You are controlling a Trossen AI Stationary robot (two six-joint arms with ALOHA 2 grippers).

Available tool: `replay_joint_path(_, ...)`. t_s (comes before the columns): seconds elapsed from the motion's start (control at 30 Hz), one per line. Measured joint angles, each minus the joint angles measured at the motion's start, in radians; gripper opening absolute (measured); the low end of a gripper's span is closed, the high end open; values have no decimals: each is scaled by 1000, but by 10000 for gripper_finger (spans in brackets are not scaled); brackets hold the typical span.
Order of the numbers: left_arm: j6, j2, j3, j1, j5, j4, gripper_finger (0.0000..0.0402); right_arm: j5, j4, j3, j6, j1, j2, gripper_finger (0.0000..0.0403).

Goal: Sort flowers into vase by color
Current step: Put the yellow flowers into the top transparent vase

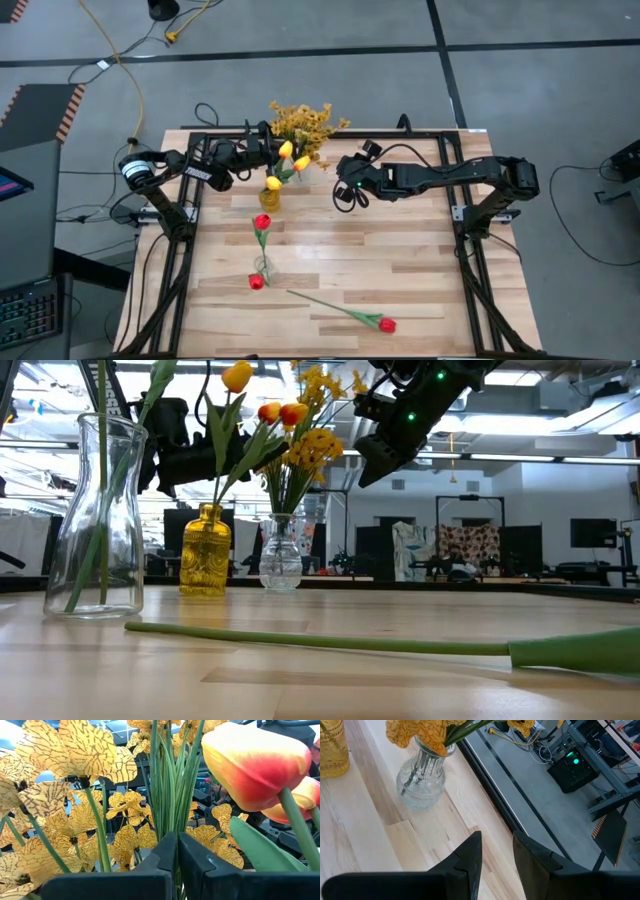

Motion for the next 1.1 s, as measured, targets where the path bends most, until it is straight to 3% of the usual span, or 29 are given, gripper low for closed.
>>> replay_joint_path(0.5, -30, 0, 0, 18, 8, 23, 0, 0, -1, 0, 0, 0, 0, 136)
replay_joint_path(0.8, -64, 0, 0, 25, 68, 43, 2, 0, -1, 0, 0, 0, 0, 136)
replay_joint_path(1.1, -39, 0, 1, -6, 39, 42, 79, 0, -1, 0, 0, 0, 0, 136)
